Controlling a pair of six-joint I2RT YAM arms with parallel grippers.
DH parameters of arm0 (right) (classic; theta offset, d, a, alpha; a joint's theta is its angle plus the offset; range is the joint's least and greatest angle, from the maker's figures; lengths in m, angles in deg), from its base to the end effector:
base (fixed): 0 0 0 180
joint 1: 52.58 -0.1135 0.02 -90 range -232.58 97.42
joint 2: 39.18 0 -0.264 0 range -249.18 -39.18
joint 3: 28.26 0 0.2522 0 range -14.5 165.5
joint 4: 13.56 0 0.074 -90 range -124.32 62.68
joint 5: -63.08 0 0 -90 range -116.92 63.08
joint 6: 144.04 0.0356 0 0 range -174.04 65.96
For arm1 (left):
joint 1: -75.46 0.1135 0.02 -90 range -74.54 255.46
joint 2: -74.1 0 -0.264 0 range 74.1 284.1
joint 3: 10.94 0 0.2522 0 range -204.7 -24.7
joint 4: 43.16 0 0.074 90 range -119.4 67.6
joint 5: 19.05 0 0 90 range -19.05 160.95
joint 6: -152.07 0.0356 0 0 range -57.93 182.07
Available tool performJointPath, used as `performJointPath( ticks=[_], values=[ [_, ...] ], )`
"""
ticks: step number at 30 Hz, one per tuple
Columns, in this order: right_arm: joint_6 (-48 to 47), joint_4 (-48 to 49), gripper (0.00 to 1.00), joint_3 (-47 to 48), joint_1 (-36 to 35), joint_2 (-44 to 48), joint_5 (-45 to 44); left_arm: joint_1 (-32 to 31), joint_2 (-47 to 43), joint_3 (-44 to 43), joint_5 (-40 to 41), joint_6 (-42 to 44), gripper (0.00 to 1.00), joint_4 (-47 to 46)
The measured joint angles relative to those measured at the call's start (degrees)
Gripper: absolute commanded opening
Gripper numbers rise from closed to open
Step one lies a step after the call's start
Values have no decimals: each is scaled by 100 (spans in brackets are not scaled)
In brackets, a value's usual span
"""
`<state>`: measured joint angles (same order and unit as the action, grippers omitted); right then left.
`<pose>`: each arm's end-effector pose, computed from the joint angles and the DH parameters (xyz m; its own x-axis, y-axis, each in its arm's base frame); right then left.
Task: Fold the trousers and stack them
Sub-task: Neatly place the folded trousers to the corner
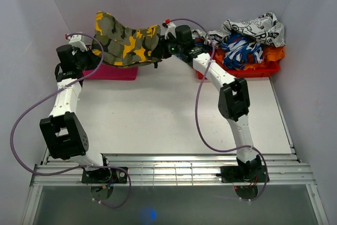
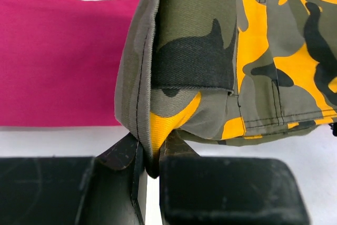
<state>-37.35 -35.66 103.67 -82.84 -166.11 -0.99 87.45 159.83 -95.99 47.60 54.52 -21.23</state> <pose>0.4510 0.2811 0.3153 -0.4771 0.0207 -0.8786 -0.7070 0.5849 0.3977 0.3463 0.0591 0.3328 -0.3948 -0.2072 -0.8951 0.1163 0.9551 -0.2724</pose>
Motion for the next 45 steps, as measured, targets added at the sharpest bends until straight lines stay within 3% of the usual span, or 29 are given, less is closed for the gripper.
performJointPath(
  ticks=[4,14,27,36,38,39,42,43,44,45],
  values=[
    [98,433,8,1051,-356,-997,-326,474,522,-74,-79,-2,0,-461],
    [33,1867,8,1596,-1008,-2273,-1351,1346,1298,-33,-516,-197,0,-1635],
    [-334,3038,8,1847,-1252,-3171,-2037,1757,1934,1003,-616,-573,0,-3410],
    [-485,3305,8,1849,-1362,-3471,-2221,1843,3130,850,-608,-669,0,-4081],
    [-535,3373,16,1849,-1375,-3471,-2227,1843,3307,723,-614,-675,0,-4144],
    [-549,3381,32,1849,-1381,-3471,-2240,1843,3386,649,-627,-673,0,-4177],
    [-621,3412,47,1849,-1397,-3471,-2332,1843,3578,411,-660,-660,0,-4242],
    [-647,3436,66,1849,-1386,-3471,-2380,1851,3694,192,-638,-647,4,-4245],
    [-684,3477,66,1845,-1360,-3471,-2444,1851,3703,181,-636,-647,6,-4245],
    [-704,3493,76,1840,-1340,-3471,-2485,1856,3727,131,-623,-656,10,-4234]
  ],
)
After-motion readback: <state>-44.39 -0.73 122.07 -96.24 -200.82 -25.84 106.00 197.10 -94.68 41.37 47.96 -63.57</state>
